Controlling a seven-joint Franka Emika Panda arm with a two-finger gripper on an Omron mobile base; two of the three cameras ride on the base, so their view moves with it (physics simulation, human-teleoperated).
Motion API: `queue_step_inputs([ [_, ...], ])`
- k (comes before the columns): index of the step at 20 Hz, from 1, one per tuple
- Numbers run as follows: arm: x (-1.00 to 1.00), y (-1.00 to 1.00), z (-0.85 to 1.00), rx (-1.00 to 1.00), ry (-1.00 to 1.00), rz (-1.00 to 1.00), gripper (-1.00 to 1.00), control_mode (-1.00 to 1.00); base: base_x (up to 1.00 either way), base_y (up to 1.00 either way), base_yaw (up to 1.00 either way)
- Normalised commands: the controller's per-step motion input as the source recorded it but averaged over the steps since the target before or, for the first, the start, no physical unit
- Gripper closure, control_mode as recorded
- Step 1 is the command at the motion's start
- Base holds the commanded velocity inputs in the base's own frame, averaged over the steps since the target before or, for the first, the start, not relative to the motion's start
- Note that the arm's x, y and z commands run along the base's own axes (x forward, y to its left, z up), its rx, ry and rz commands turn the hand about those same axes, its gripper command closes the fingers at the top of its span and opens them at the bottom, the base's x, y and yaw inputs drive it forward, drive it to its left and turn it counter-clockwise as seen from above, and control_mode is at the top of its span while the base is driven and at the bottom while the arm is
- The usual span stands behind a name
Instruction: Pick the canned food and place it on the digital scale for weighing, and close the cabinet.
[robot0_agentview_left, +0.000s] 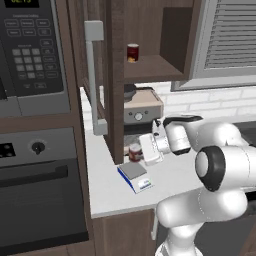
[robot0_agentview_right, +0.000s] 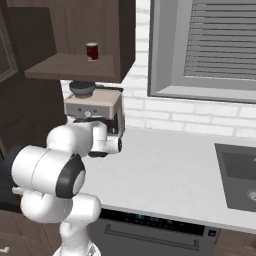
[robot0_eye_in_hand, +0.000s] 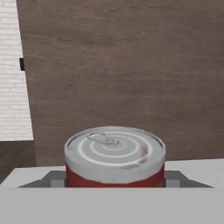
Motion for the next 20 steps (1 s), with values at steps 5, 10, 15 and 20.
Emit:
queue_step_inputs([
  [5, 0.16, 0.14, -0.22, -0.01, 0.02, 0.0, 1.0, -1.0, 0.0, 0.0, 0.0],
  [10, 0.04, 0.07, -0.27, -0.03, 0.0, 0.02, 1.0, -1.0, 0.0, 0.0, 0.0],
  [15, 0.09, 0.2, -0.39, -0.07, 0.01, 0.01, 1.0, -1.0, 0.0, 0.0, 0.0],
  [20, 0.17, 0.11, -0.38, -0.04, 0.01, 0.0, 1.0, -1.0, 0.0, 0.0, 0.0],
])
